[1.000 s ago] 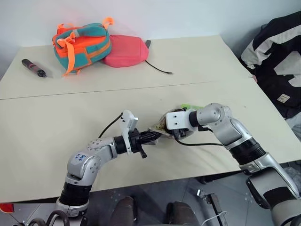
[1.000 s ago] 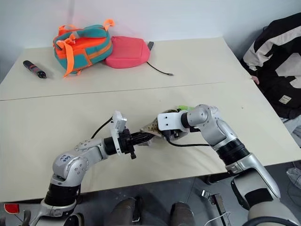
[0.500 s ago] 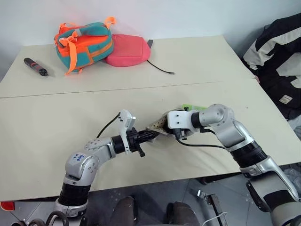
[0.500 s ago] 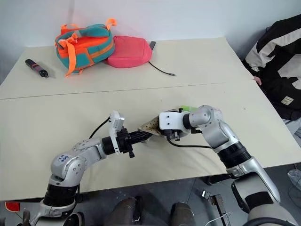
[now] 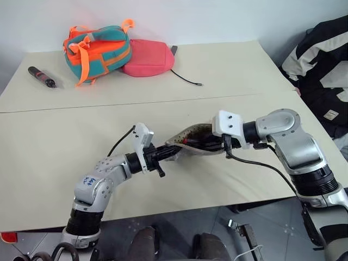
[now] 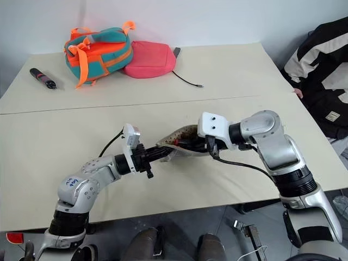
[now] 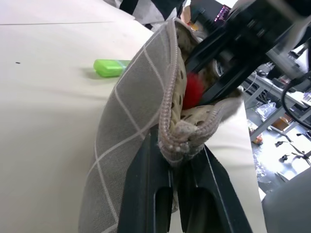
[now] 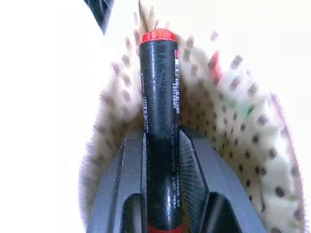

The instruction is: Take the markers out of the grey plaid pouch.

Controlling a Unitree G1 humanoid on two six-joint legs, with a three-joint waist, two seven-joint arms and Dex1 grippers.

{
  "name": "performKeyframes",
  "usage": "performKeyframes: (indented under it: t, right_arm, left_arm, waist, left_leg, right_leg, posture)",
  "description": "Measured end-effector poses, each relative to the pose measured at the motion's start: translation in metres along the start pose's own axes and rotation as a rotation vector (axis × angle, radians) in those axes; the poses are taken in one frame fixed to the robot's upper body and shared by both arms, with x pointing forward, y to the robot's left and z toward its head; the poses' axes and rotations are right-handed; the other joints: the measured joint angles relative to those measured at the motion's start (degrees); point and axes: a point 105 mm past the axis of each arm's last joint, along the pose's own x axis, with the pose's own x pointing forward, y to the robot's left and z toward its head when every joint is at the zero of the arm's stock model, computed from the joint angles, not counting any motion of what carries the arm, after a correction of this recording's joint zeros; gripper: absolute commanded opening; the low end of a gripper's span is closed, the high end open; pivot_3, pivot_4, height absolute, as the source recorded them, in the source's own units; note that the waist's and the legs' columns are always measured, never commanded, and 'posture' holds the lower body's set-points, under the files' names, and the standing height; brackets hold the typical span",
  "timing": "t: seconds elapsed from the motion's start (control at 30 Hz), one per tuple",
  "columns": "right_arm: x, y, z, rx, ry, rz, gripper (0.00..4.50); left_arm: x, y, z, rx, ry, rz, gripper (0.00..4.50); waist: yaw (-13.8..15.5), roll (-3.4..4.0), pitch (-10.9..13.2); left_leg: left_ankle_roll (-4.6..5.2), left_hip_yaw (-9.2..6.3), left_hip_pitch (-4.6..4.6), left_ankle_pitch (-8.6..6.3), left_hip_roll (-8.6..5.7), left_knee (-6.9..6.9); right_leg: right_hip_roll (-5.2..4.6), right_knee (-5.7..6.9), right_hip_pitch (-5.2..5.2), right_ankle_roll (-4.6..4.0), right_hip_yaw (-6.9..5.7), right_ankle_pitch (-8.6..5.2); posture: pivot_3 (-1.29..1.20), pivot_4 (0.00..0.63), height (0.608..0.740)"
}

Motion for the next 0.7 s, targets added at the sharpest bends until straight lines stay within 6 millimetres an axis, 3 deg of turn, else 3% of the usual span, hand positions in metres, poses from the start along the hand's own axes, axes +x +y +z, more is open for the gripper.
performKeyframes:
  t: [0.13, 0.27, 0.37, 0.47, 0.53, 0.7]
  right_arm:
    - [-0.011, -0.004, 0.025, 0.029, -0.117, -0.004, 0.58]
    - [-0.009, -0.007, 0.04, 0.032, -0.206, -0.021, 0.58]
    - [-0.007, -0.018, 0.074, 0.01, -0.362, -0.07, 0.58]
    - [-0.022, -0.038, 0.107, -0.027, -0.499, -0.177, 0.58]
    - [-0.032, -0.049, 0.11, -0.03, -0.521, -0.243, 0.58]
    - [-0.033, -0.055, 0.084, -0.005, -0.446, -0.286, 0.58]
  left_arm:
    - [-0.001, 0.003, 0.001, 0.024, 0.0, 0.014, 0.0]
    - [-0.005, 0.008, 0.006, 0.091, 0.005, 0.047, 0.0]
    - [-0.007, 0.017, 0.017, 0.202, 0.009, 0.098, 0.0]
    - [-0.02, 0.04, 0.039, 0.389, 0.022, 0.222, 0.0]
    - [-0.038, 0.056, 0.052, 0.487, 0.037, 0.313, 0.0]
    - [-0.08, 0.092, 0.071, 0.699, 0.101, 0.531, 0.0]
  waist:
    - [0.07, 0.0, 0.0]
    - [-0.03, 0.0, 0.0]
    - [-0.22, 0.01, 0.02]
    - [-0.21, 0.01, 0.03]
    - [-0.08, 0.01, 0.03]
    - [-0.04, -0.01, 0.04]
  left_leg:
    - [0.01, -0.02, 0.0, 0.0, 0.0, 0.0]
    - [0.01, -0.01, 0.0, -0.01, 0.0, -0.01]
    - [0.0, 0.01, -0.01, 0.0, 0.02, -0.02]
    - [-0.03, 0.01, -0.02, 0.01, 0.02, -0.08]
    - [0.0, 0.02, -0.02, -0.01, -0.05, -0.13]
    - [0.06, 0.08, -0.07, -0.06, -0.09, -0.17]
  right_leg:
    - [-0.01, 0.0, 0.01, 0.0, -0.01, 0.0]
    - [0.0, 0.01, -0.01, 0.0, -0.01, 0.0]
    - [0.03, 0.07, -0.09, 0.0, 0.01, 0.0]
    - [0.03, 0.1, -0.14, -0.01, -0.01, 0.0]
    - [-0.02, 0.08, -0.13, -0.01, -0.01, 0.01]
    - [-0.07, 0.07, -0.21, 0.0, 0.0, 0.01]
  posture:
    - [0.0, 0.15, 0.74]
    - [0.0, 0.15, 0.74]
    - [0.0, 0.15, 0.74]
    - [0.0, 0.15, 0.74]
    - [0.0, 0.15, 0.74]
    - [0.0, 0.15, 0.74]
